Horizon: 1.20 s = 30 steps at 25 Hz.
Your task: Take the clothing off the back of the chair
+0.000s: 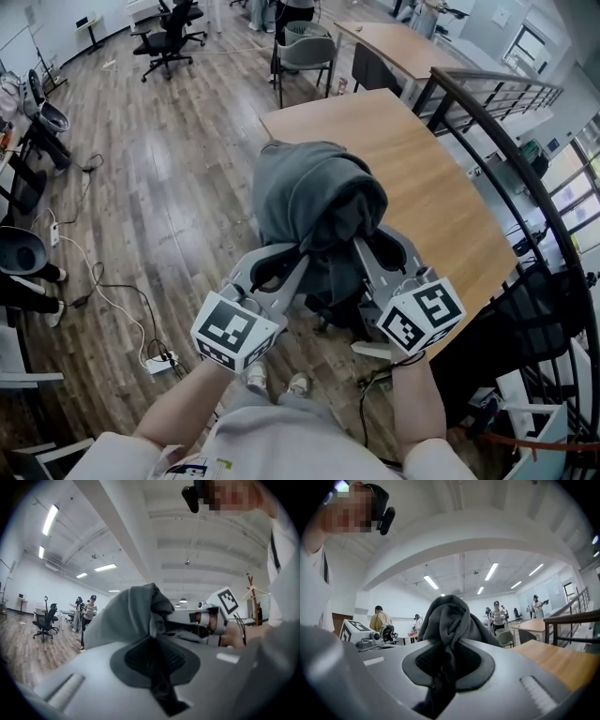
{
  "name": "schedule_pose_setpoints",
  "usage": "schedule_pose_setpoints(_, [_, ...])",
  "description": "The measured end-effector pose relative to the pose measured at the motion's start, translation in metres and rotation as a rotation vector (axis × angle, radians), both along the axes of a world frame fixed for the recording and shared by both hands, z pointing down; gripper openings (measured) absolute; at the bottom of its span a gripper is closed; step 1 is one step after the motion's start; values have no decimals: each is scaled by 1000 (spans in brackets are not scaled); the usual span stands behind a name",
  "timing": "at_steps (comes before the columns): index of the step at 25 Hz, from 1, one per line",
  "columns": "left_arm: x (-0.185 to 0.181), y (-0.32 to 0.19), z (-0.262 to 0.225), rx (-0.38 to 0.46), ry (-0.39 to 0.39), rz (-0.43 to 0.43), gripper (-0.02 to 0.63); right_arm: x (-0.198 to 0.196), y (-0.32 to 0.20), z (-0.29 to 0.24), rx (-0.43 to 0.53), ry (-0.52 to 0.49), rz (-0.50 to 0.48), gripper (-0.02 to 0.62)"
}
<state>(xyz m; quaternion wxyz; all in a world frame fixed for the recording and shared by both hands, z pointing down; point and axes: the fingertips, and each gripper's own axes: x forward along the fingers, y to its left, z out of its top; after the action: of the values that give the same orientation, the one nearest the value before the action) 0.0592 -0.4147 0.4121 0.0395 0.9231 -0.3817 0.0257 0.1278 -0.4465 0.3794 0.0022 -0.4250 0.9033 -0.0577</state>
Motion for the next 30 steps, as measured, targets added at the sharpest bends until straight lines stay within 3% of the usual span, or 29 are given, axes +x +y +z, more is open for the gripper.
schedule_pose_setpoints(9, [-36, 16, -67, 140, 66, -68, 23, -20, 31, -84, 238, -45, 1, 54])
schedule_pose_setpoints(18, [-109, 70, -147, 304, 96, -160, 21, -91, 86, -155, 408, -72, -115, 54])
schedule_pose_setpoints(24, [-163, 115, -179, 362, 71, -244, 21, -143, 122, -179, 451, -121, -214, 54])
schedule_pose_setpoints(30, [-213, 158, -191, 367, 38, -337, 21, -190, 157, -189, 407, -195, -318, 54])
